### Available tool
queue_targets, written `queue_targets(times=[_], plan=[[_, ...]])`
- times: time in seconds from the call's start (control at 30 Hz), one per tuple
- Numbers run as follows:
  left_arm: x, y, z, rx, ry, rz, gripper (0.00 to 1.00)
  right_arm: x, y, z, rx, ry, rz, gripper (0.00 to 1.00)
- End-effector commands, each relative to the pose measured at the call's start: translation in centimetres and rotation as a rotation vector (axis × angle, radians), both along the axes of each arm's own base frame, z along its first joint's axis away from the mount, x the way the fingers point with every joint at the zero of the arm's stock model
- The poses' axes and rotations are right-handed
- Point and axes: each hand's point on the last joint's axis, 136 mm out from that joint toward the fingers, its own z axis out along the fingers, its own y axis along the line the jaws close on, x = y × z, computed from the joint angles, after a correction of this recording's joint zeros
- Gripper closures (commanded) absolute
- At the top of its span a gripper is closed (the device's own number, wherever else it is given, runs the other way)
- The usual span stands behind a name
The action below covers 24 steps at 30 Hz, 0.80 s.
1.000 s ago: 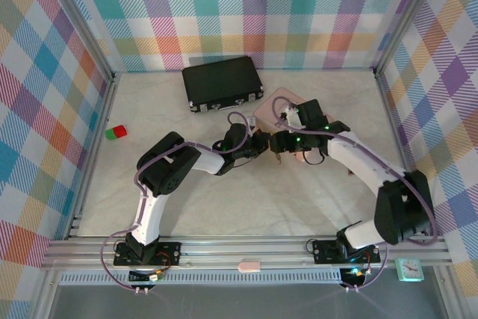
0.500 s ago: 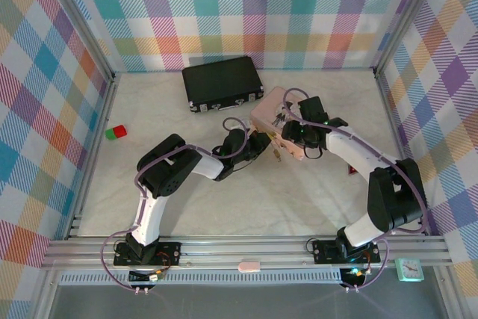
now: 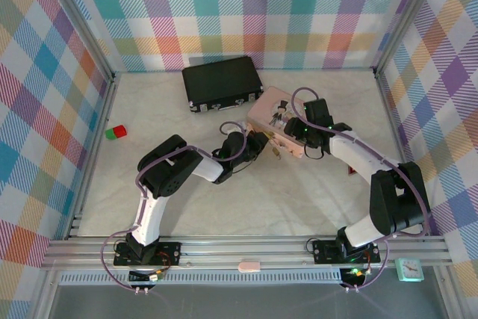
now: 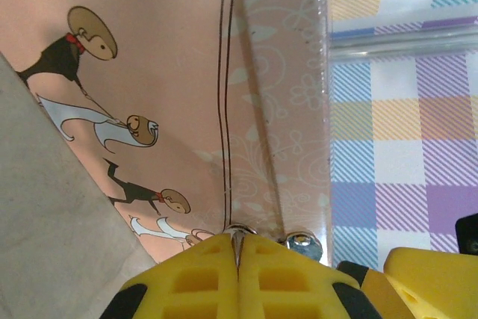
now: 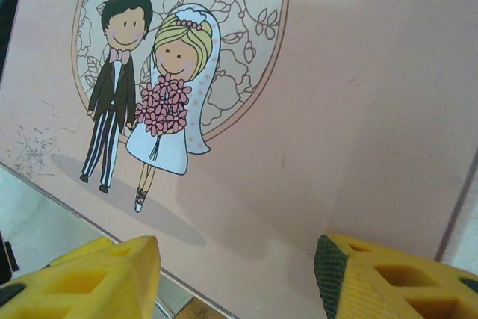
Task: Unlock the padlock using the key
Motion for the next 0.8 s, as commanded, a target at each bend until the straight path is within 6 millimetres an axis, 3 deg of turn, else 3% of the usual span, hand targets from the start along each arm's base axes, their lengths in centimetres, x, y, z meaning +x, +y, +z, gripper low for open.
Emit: queue_targets(times=[0.0, 0.27, 0.43, 0.77], plan=[[2.3, 3.1, 1.3, -0.006, -0.059, 0.203, 1.0, -3.2, -3.9, -5.1, -0.097, 0.185, -0.117, 0.41], [0.8, 2.4, 2.4, -0.023, -0.095, 0.284, 1.0, -3.7, -3.7, -5.8, -0.059, 0.204, -0.147, 0.42], [1.0, 2.4, 2.6, -0.063, -0.103, 0.313, 1.0, -3.5, -3.7, -5.7, -0.055, 0.198, -0.155, 0.42], [0.4, 4.7, 3.4, -0.036, -0.072, 0.224, 1.0, -2.4, -4.2, -3.6, -0.1, 0.126, -0.145, 0.41]])
